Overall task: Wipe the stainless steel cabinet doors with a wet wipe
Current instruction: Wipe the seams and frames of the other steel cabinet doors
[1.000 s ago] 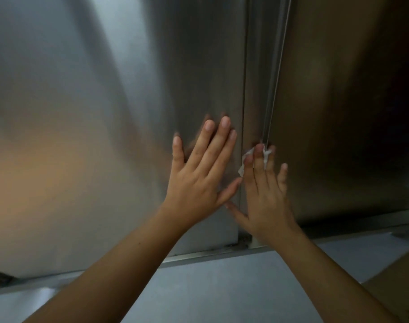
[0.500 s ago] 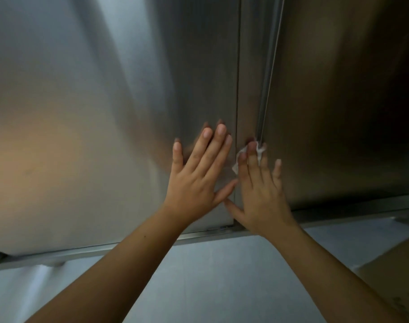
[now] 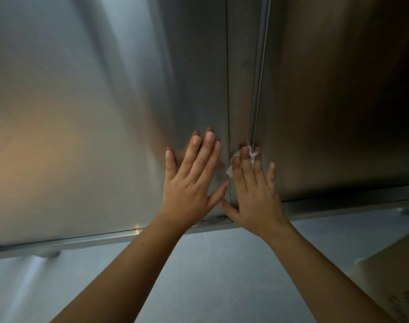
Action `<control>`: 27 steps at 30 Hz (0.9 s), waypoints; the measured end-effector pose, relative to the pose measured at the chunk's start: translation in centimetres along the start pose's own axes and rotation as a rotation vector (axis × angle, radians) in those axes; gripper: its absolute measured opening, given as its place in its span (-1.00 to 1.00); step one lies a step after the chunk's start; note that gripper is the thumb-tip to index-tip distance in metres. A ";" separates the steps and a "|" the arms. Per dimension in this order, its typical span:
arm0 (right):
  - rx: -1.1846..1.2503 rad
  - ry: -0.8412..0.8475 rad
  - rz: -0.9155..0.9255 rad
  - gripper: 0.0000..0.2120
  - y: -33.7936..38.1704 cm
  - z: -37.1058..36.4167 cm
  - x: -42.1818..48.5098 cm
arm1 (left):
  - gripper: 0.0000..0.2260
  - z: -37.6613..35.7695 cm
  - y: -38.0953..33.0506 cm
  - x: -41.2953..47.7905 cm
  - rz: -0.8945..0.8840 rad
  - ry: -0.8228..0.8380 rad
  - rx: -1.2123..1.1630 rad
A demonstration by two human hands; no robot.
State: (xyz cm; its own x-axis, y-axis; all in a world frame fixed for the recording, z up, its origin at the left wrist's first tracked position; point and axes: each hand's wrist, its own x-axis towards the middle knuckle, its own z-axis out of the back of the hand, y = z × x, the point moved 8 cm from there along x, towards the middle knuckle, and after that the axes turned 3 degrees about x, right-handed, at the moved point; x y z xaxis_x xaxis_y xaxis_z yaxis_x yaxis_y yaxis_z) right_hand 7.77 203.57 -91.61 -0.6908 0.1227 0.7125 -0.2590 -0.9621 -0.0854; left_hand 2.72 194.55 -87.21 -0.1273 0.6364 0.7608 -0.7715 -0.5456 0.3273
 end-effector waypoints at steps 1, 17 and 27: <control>0.005 -0.022 0.001 -0.23 -0.1 0.4 0.3 | -0.34 -0.2 -0.1 -0.2 0.003 0.001 -0.002; 0.033 0.029 -0.008 -0.25 0.9 -6.1 -5.7 | -0.35 -2.7 -1.5 -3.9 0.037 0.051 -0.021; 0.028 0.009 -0.049 -0.19 0.8 -5.7 -5.4 | -0.34 -2.7 -1.7 -3.8 0.063 0.048 -0.036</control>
State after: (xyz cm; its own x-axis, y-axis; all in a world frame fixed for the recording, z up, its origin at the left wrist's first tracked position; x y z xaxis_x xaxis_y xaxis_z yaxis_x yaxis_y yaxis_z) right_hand 7.46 203.54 -99.52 -0.6838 0.1721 0.7091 -0.2736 -0.9614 -0.0306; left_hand 2.84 194.55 -92.22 -0.2052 0.6271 0.7514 -0.7825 -0.5663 0.2589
